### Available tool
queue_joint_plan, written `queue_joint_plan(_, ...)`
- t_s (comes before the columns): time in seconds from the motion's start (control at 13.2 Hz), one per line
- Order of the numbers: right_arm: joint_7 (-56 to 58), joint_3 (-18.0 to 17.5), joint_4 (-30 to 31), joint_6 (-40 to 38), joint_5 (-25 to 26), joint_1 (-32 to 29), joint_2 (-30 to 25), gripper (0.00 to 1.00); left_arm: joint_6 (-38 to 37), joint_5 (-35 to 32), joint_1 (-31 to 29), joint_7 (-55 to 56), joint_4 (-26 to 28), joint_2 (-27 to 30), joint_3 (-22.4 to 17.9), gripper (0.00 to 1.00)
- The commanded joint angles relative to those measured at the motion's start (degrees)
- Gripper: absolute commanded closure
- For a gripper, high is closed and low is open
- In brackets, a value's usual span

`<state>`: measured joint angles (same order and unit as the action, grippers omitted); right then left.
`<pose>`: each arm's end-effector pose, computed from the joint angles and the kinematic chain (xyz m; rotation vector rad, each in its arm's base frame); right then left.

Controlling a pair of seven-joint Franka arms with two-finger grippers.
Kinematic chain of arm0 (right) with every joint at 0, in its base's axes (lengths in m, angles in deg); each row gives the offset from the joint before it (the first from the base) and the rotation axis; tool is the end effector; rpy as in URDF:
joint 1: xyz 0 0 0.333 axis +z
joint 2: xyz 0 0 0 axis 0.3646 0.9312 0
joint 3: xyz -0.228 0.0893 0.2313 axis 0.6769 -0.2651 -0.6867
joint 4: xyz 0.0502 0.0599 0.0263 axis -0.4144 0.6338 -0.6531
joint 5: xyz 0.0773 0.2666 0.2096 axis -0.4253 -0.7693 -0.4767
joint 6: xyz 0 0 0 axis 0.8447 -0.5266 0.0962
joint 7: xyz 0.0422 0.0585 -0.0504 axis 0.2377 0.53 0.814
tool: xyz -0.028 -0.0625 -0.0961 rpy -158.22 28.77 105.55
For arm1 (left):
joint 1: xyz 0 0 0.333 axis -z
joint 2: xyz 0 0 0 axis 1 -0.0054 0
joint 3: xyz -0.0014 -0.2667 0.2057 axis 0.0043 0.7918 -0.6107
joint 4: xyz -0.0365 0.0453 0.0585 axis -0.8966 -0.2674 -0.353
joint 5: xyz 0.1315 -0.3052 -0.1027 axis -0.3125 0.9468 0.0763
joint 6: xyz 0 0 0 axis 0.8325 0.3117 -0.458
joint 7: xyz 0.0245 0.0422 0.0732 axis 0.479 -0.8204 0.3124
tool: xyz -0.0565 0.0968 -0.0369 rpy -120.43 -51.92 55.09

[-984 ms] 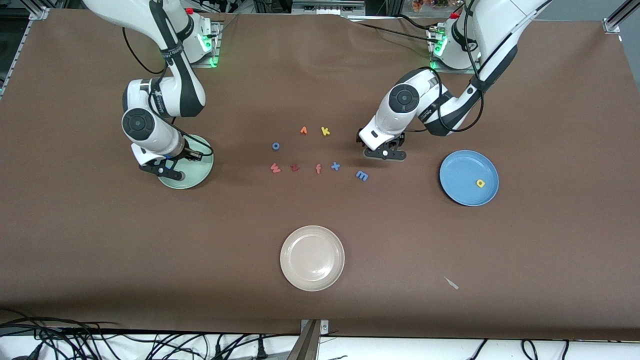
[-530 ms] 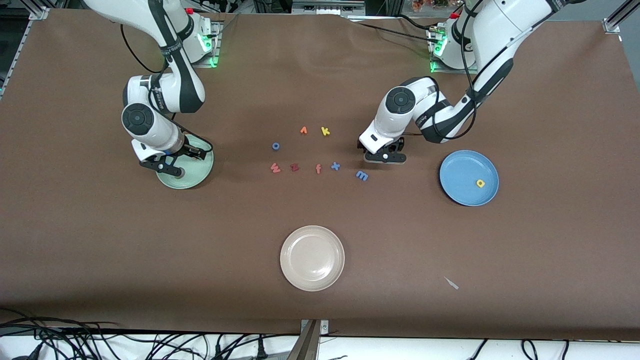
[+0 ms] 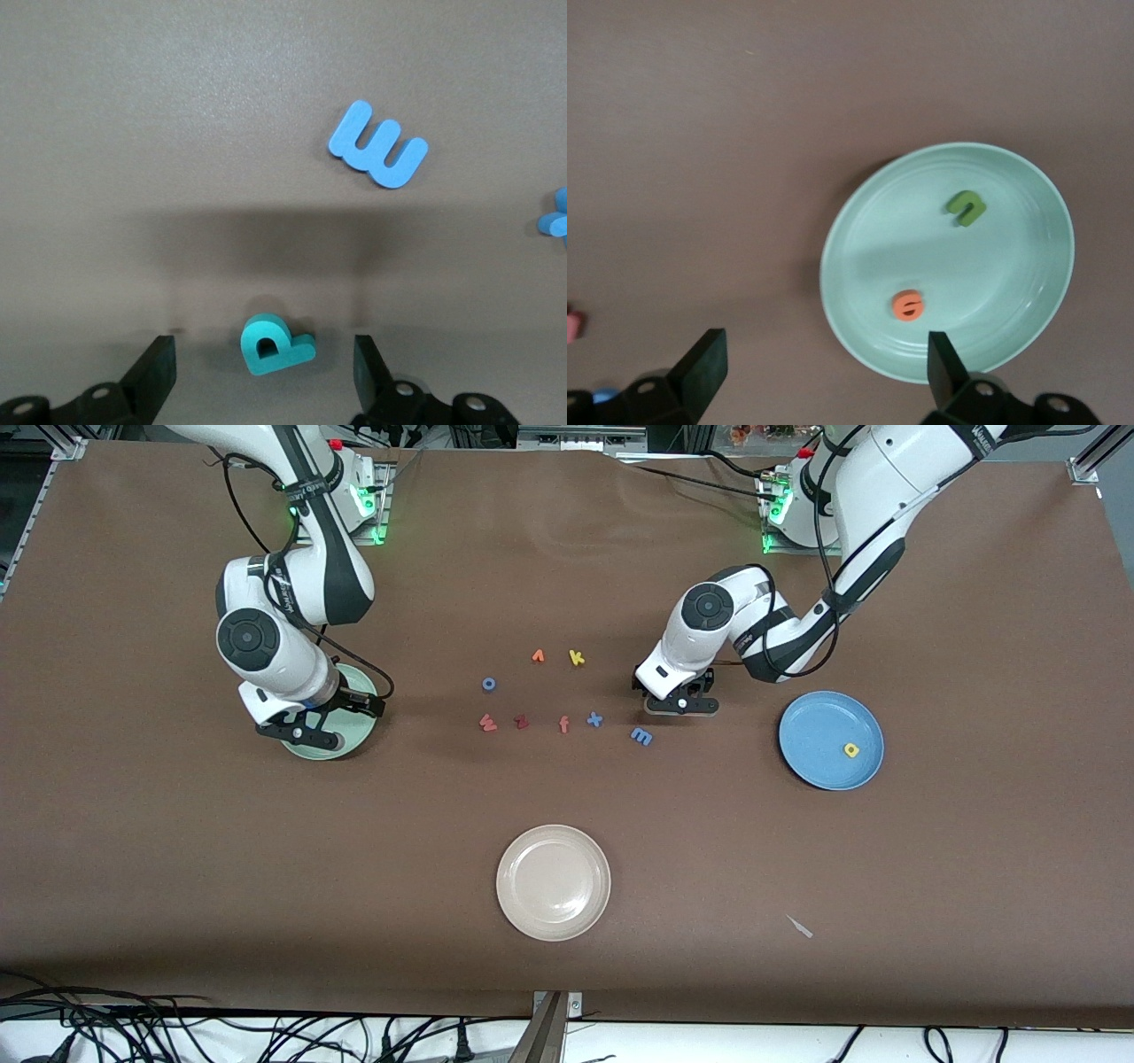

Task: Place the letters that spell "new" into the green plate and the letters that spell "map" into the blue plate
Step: 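Release the orange 6 on the green plate while the left gripper reaches teal letter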

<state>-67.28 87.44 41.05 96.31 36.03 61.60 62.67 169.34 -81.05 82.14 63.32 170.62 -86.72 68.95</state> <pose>0.5138 0.1691 0.3433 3.0387 -0.2679 -0.2070 0.4348 -0.3022 0.2176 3.1116 -0.0080 -0.1263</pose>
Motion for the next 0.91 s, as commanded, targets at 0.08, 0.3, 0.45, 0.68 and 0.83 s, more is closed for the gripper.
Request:
queue_joint_plan(0.08,0.3,-4.7,-5.3,-2.9,-0.7,2.0,1.6,0.0,0.0,-2.0,0.2,1.7,-1.0,-1.1,0.0,0.19)
queue_joint_plan(0.3,0.5,-9.0,-5.5,-2.6,-0.7,2.0,1.1,0.0,0.0,-2.0,0.2,2.3,-1.8,-1.8,0.0,0.22)
queue_joint_plan(0.45,4.6,-9.2,-5.3,-0.2,-0.6,2.1,2.1,0.0,0.0,-2.0,0.3,2.6,-2.3,-2.5,0.0,0.24)
queue_joint_plan(0.68,14.8,-9.3,-5.0,5.7,-0.7,2.0,5.9,0.0,-0.1,-2.0,0.3,2.6,-2.8,-3.2,0.0,0.36)
queue_joint_plan(0.83,14.8,-9.3,-4.9,6.5,-0.8,2.1,6.5,0.0,-0.1,-2.0,0.3,2.6,-2.8,-3.2,0.0,0.4)
